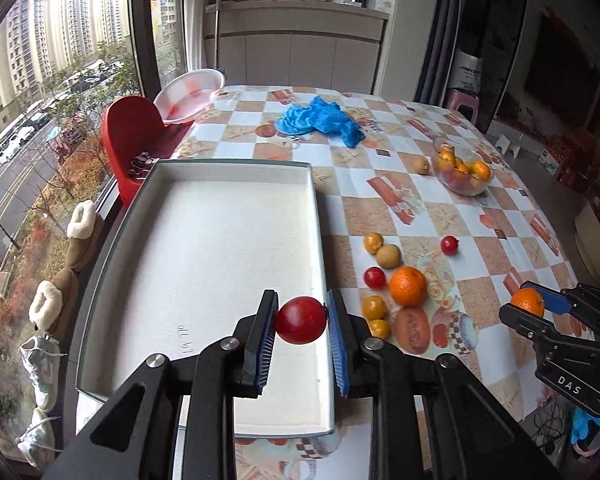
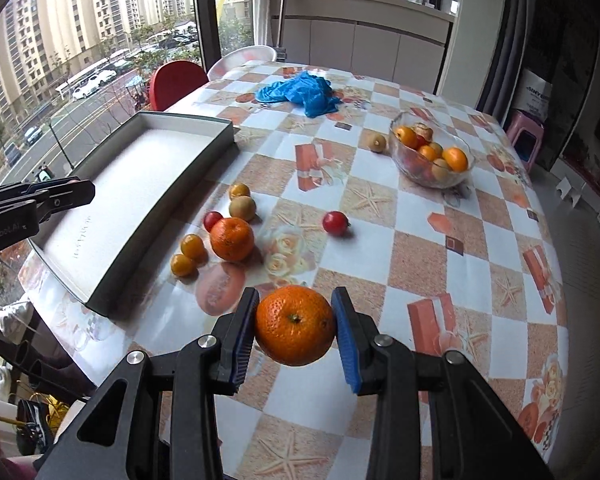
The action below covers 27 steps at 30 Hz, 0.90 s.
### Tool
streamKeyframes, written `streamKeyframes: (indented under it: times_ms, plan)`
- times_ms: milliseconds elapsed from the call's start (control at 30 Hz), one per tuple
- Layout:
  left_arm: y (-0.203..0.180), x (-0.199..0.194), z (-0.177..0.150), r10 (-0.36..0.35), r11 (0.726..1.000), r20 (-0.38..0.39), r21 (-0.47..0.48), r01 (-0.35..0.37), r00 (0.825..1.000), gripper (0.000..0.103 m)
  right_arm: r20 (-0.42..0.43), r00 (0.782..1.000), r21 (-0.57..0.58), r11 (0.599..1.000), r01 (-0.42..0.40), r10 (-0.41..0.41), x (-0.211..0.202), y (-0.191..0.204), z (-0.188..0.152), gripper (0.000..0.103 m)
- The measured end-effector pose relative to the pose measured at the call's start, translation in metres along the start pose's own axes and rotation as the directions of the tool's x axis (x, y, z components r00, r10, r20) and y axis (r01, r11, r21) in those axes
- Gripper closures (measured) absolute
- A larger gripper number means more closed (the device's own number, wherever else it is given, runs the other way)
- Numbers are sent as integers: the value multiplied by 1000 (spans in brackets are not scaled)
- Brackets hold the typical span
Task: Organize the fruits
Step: 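Carry the red tomato with the left tool while the right tool carries the orange over the tray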
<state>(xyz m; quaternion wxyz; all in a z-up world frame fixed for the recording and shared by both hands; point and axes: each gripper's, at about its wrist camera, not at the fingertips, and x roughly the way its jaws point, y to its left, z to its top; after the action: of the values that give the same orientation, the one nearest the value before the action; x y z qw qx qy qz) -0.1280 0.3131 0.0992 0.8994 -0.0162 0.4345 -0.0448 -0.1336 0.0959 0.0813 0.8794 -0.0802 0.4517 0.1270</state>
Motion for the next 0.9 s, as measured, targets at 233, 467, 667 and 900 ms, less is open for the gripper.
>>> streamKeyframes:
  times_ms: [233, 467, 667, 900]
  plan:
    - [46, 10, -5, 48, 996, -15, -71, -49, 999, 77, 8, 999, -120, 992, -38, 40, 8, 54, 33, 62]
    - [76, 17, -9, 80, 992, -25, -101, -82, 996, 77, 3, 996, -214, 973, -89, 92, 20, 105, 58, 62]
    - [88, 27, -12, 92, 990, -41, -103, -96, 995, 77, -12, 994, -257, 960, -111, 112, 33, 133, 70, 62]
    - [92, 41, -13, 110, 989, -50, -96, -115, 993, 77, -38, 992, -279, 952, -125, 119, 48, 149, 76, 63]
